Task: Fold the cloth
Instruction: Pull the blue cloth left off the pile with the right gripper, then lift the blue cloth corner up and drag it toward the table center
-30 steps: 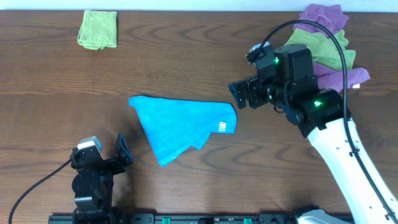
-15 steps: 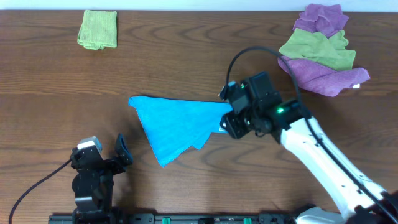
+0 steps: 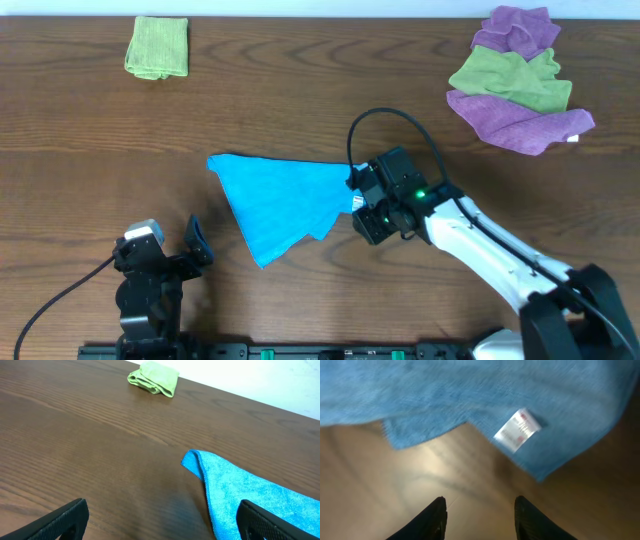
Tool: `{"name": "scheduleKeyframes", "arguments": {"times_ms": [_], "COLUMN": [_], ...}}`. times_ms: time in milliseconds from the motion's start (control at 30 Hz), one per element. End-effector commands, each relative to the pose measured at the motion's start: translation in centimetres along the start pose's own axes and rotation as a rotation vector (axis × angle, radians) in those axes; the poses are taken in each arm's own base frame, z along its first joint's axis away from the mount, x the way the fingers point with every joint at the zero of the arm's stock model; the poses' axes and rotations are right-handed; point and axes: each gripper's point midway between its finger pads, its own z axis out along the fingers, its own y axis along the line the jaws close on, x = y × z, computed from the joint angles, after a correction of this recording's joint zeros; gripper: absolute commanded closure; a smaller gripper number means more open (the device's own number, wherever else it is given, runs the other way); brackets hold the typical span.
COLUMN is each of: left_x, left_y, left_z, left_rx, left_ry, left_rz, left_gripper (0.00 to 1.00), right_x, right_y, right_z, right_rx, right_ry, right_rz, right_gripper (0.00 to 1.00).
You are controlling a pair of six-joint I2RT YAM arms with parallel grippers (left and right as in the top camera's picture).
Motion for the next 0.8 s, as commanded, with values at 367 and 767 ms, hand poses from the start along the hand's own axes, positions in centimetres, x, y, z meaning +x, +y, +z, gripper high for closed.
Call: {"name": "scheduleKeyframes", "arguments": {"times_ms": [367,767], "left_x": [0.8,0.8], "left_y": [0.3,0.3], "left_z": [0.3,0.3], "left_rx": [-0.01,-0.01], "left_ry": [0.017,0.017], "left_rz": [0.02,0.02], "left_gripper": [0.05,0.05], "right_x": [-0.8,-1.2], "right_y": [-1.8,-2.0], "right_z": [4.4,4.6], "right_rx": [0.068,0.081], "right_ry": [0.0,-0.01], "right_rz": [0.002,0.01], "right_gripper": [0.66,0.99]}}
